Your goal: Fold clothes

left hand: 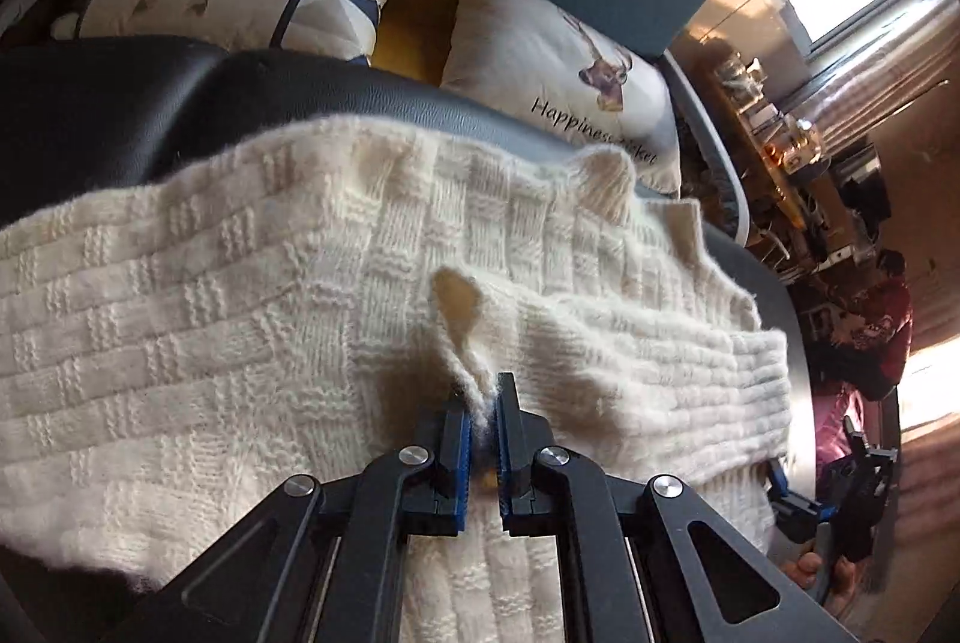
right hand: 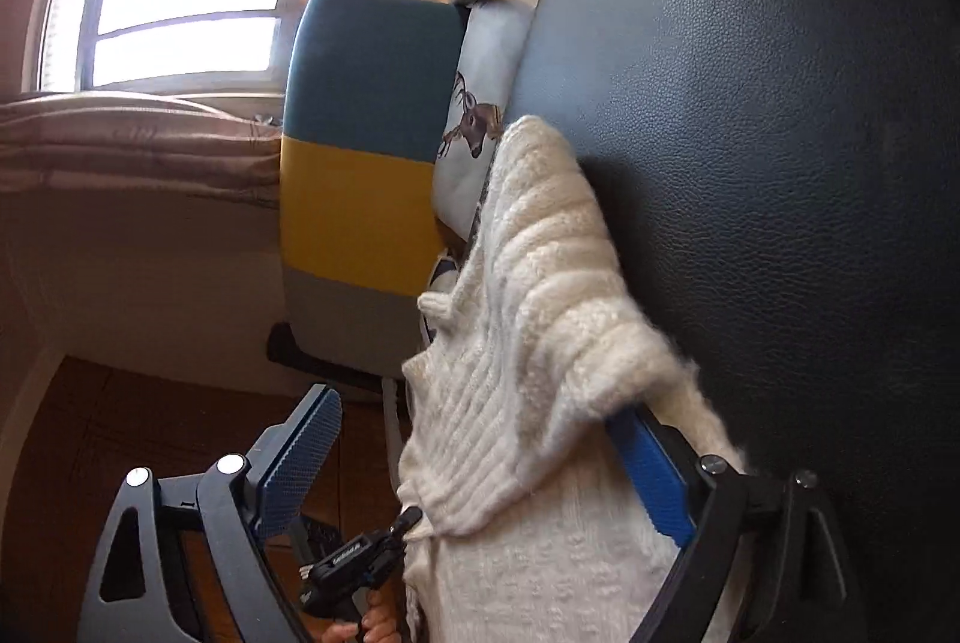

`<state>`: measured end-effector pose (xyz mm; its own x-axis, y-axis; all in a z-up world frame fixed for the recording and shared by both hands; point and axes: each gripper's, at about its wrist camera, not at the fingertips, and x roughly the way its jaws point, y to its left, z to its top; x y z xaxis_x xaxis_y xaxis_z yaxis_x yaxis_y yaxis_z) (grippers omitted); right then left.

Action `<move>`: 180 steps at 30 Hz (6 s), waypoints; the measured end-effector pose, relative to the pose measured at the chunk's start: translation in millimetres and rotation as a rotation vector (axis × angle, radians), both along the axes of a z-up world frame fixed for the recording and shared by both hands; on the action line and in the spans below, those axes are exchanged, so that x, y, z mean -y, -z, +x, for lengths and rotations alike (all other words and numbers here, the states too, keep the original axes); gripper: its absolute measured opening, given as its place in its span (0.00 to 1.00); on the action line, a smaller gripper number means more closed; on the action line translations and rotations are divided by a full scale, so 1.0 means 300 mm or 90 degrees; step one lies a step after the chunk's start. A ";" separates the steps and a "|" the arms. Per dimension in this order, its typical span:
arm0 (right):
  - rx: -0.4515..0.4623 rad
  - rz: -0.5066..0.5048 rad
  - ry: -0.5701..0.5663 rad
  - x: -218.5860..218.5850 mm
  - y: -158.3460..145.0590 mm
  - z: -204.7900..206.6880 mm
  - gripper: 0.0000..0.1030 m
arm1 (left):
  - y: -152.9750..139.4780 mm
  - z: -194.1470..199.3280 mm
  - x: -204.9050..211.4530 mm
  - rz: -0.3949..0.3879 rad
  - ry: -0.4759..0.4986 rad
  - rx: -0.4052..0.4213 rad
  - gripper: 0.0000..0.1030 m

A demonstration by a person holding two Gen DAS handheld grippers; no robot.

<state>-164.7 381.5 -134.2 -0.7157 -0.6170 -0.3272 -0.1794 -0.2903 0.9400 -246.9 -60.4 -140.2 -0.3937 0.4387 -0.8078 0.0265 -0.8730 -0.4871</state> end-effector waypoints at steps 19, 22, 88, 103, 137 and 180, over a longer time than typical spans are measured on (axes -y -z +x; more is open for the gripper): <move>0.068 0.374 -0.193 -0.022 -0.072 -0.415 0.11 | 0.020 0.015 0.056 0.074 -0.022 0.005 0.09; -0.012 0.525 -0.195 0.041 -0.196 -0.382 0.11 | -0.003 0.024 0.044 0.031 -0.009 -0.023 0.09; 0.042 0.523 -0.215 0.235 -0.178 -0.273 0.86 | 0.035 0.005 0.164 0.222 -0.051 0.041 0.38; 0.092 0.484 -0.197 0.187 -0.095 -0.331 0.85 | -0.029 0.021 0.100 0.004 -0.029 -0.009 0.13; 0.132 0.557 -0.400 0.212 -0.088 -0.363 0.40 | -0.070 0.178 -0.229 -0.117 0.146 -0.105 0.33; -0.020 0.557 -0.319 0.583 -0.152 0.356 0.49 | -0.082 0.783 0.426 0.202 -0.164 -0.080 0.38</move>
<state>-58.0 206.8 -88.8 -0.4551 -0.4014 -0.7948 0.1735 -0.9155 0.3630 -11.9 -188.2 -115.7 -0.6100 0.5323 -0.5870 0.1470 -0.6520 -0.7439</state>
